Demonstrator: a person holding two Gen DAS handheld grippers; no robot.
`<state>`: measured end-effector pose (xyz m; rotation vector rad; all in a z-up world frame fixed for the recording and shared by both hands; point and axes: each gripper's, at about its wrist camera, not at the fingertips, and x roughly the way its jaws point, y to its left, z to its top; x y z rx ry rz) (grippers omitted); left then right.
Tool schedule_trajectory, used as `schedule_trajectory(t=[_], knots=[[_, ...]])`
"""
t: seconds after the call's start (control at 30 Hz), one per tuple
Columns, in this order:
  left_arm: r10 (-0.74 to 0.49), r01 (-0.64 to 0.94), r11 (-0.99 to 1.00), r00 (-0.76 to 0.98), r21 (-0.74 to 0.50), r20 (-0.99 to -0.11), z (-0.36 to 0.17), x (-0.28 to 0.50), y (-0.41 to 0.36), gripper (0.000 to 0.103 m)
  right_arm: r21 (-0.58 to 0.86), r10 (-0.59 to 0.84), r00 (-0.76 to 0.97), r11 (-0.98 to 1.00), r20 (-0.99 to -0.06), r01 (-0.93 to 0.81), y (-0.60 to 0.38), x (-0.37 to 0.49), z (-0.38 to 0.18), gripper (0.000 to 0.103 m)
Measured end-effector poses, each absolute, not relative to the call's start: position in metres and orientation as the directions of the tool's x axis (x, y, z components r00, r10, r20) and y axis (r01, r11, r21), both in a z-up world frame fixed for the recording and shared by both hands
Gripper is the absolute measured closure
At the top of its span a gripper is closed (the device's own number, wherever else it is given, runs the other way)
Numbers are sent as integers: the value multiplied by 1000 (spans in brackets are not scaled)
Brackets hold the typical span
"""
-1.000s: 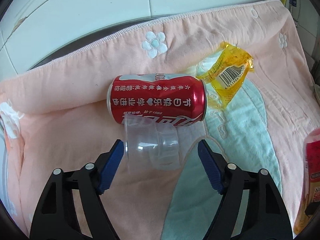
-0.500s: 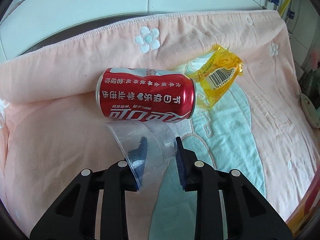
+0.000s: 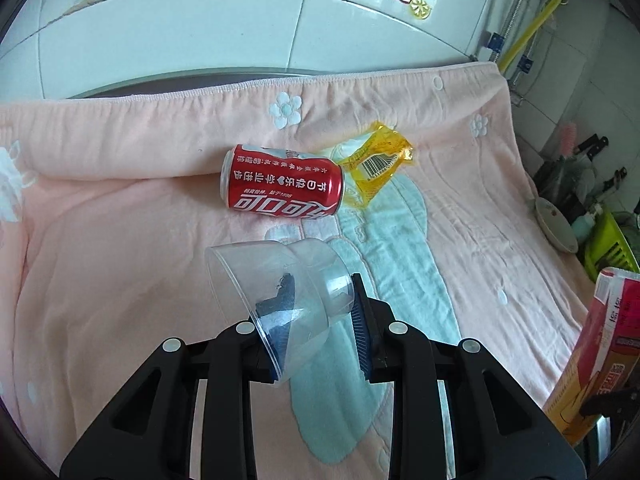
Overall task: Collect trash
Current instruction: 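Carry bottle and cup over the green wastebasket and open both tools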
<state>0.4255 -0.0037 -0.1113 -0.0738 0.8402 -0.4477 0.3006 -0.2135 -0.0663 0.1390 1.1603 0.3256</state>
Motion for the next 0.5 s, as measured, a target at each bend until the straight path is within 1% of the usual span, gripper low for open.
schedule_trajectory(t=[0.3, 0.5], knots=[[-383, 335, 919, 629, -209, -677, -72, 324, 9, 76, 239, 344, 371, 923, -862, -302, -196, 231, -50, 38], [-375, 316, 924, 649, -215, -662, -55, 248, 16, 76, 199, 339, 360, 906, -869, -372, -181, 176, -54, 38]])
